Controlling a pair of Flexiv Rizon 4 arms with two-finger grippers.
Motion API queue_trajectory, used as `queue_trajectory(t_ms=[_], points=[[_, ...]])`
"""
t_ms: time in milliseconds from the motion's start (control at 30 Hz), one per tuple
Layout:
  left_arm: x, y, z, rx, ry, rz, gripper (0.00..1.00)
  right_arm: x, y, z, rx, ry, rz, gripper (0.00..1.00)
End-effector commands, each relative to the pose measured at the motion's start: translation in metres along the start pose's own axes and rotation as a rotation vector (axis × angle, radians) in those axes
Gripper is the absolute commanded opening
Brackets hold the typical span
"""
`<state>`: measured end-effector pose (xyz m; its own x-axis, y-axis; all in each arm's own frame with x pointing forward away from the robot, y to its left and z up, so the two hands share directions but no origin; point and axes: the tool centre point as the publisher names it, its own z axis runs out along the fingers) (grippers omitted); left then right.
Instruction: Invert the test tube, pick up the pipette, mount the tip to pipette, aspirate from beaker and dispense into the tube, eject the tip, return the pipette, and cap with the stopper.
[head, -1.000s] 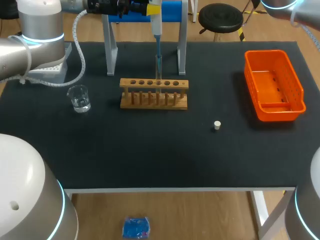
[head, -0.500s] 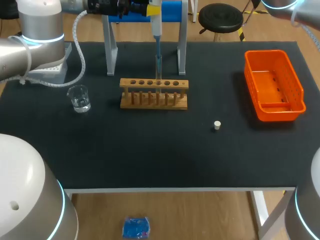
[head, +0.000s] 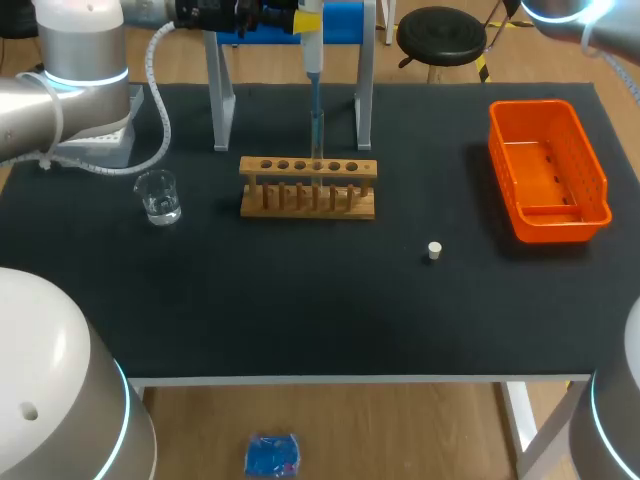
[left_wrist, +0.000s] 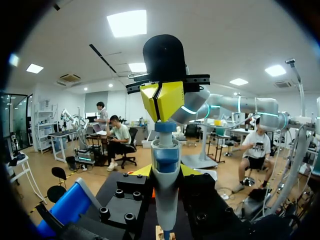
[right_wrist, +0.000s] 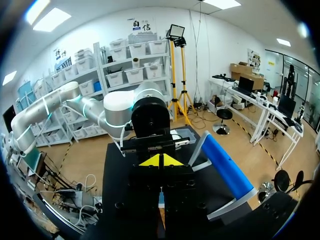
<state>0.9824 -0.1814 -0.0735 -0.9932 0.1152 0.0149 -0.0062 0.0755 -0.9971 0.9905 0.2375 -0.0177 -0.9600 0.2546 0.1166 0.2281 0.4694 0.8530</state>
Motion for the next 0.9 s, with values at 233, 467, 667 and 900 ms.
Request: queue_trajectory(t_ms=[233,467,667,900], points=[[0.0,-0.004,0.0,0.001,-0.002,0.001,0.0,-0.002,-0.011,0.006,0.013,0.008,0.01,0.0],[0.0,-0.004,0.0,0.001,-0.002,0.001,0.0,-0.002,-0.015,0.007,0.022,0.009,0.014,0.0],[0.0,-0.004,0.0,0.001,-0.002,0.001,0.0,0.0,-0.008,0.001,0.01,0.007,0.009,0.0],[0.0,-0.004,0.0,0.001,-0.002,0.001,0.0,0.006,0.009,-0.013,-0.022,0.004,-0.015,0.0]])
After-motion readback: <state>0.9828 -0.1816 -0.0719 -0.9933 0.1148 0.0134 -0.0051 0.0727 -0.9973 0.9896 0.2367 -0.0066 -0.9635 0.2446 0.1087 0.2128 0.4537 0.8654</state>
